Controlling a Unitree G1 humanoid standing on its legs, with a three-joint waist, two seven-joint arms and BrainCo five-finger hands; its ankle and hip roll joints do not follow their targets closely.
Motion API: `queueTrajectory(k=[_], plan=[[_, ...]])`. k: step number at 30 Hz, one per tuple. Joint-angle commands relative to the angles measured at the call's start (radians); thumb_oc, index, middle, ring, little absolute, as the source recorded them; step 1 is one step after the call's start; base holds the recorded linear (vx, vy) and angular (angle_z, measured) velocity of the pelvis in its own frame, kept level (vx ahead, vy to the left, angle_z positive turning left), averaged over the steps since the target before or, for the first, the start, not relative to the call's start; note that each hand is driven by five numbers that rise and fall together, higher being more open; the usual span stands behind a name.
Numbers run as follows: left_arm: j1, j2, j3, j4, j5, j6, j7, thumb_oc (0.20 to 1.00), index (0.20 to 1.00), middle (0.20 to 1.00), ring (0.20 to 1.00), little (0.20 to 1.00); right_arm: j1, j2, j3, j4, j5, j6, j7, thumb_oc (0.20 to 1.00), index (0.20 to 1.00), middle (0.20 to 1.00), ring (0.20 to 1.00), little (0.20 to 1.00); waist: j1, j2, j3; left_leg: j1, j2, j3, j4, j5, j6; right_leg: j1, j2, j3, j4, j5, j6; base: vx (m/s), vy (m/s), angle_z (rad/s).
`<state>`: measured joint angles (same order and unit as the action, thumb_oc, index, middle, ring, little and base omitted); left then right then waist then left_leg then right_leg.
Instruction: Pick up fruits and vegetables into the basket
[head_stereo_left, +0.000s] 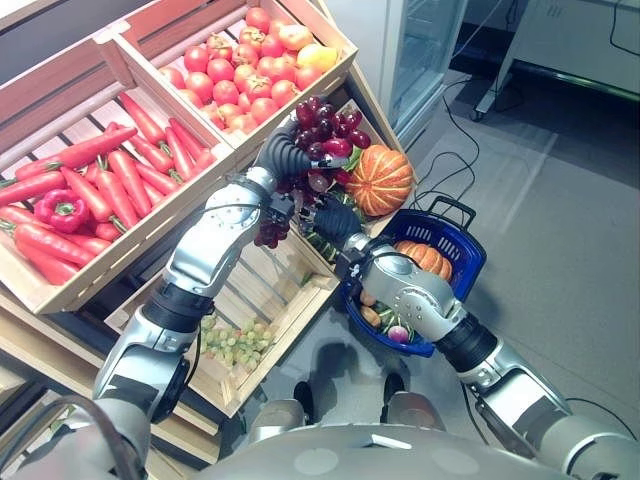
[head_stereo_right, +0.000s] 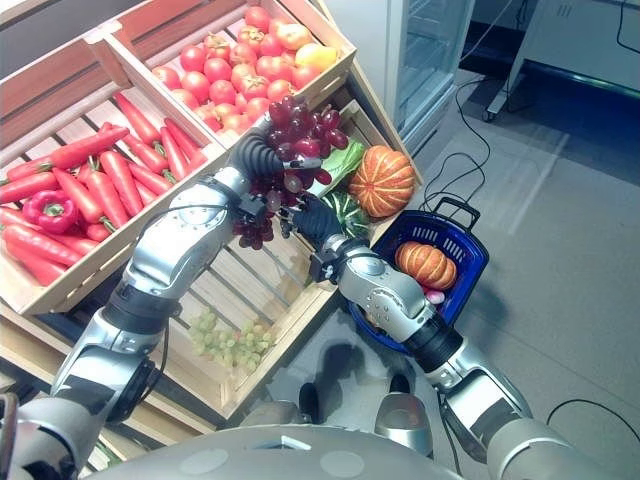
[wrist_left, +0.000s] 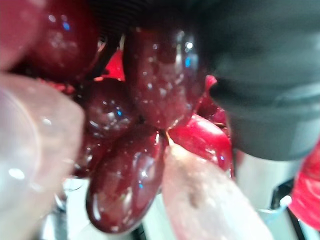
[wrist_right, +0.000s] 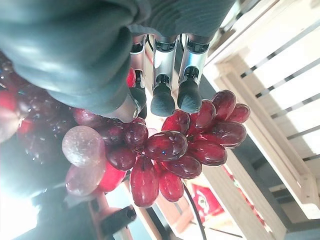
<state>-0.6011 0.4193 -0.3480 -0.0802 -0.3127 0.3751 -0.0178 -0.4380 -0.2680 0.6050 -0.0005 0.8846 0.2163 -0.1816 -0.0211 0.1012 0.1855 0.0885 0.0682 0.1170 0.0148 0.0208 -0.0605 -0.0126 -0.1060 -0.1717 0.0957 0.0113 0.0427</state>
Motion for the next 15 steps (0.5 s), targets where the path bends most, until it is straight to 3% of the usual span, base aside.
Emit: queueTrajectory(k=[1, 5, 15], plan=[[-0.075, 0.014, -0.105, 0.055, 0.036, 0.018, -0.064, 1.000, 1.000, 1.000, 1.000, 1.000, -0.182, 0.149, -0.043, -0.185, 0.058, -0.178, 0.140, 0.200, 0.200, 0.200, 0.200, 0.200, -0.032, -0.026, 0.046, -0.033, -0.034, 0.019, 0.087, -0.057, 0.036, 0.009, -0.026, 0.011, 0.108, -0.103, 0.029, -0.10, -0.049, -0.06], [-0.102, 0.020, -0.124, 0.084, 0.062, 0.045, -0.093, 1.000, 1.000, 1.000, 1.000, 1.000, -0.199, 0.128, -0.064, -0.188, 0.047, -0.192, 0.150, 0.200, 0.200, 0.200, 0.200, 0.200, -0.055, 0.001, 0.079, -0.056, -0.036, 0.025, 0.095, -0.047, 0.029, -0.022, -0.028, 0.020, 0.129, -0.106, 0.023, -0.09, -0.016, -0.11], [-0.147, 0.052, -0.151, 0.187, 0.143, 0.045, -0.110, 1.000, 1.000, 1.000, 1.000, 1.000, -0.223, 0.055, -0.122, -0.171, -0.027, -0.207, 0.207, 0.200, 0.200, 0.200, 0.200, 0.200, -0.099, 0.048, 0.127, -0.090, -0.036, 0.035, 0.096, -0.023, 0.013, -0.071, -0.027, 0.034, 0.152, -0.115, 0.008, -0.06, -0.006, -0.06]])
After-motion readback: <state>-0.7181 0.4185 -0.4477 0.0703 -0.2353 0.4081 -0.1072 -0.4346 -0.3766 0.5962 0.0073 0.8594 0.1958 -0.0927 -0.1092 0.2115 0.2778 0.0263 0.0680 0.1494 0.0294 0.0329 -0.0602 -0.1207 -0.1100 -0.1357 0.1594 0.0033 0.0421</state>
